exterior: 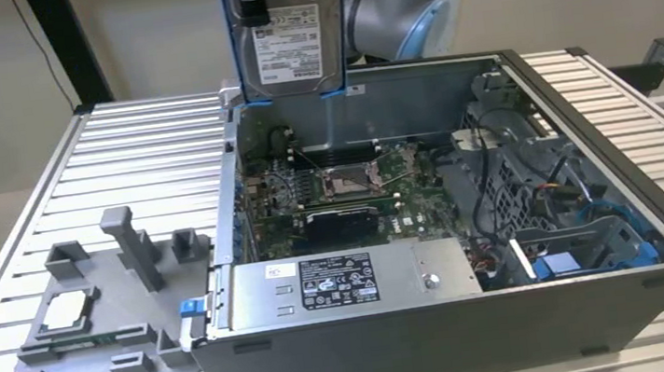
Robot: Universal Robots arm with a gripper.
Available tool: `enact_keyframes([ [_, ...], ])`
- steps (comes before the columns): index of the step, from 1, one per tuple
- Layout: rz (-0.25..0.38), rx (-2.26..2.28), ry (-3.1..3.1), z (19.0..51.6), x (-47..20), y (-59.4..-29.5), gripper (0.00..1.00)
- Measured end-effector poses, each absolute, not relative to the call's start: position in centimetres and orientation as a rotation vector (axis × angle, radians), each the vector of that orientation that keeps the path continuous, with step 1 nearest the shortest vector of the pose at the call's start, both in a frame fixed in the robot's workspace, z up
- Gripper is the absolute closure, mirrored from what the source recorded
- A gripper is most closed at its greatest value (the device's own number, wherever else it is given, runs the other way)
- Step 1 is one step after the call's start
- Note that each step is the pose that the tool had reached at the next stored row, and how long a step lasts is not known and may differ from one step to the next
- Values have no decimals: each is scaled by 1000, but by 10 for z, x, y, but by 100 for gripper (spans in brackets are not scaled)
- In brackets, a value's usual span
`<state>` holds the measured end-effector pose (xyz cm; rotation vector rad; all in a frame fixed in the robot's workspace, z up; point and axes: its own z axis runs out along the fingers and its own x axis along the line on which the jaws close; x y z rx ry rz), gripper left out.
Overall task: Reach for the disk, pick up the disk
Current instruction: 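Pick up the disk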
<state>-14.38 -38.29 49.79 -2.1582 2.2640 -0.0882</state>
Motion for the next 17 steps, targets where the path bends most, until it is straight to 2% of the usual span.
enact_keyframes([
  [17, -88, -2158, 2264, 498, -108, -383, 100],
])
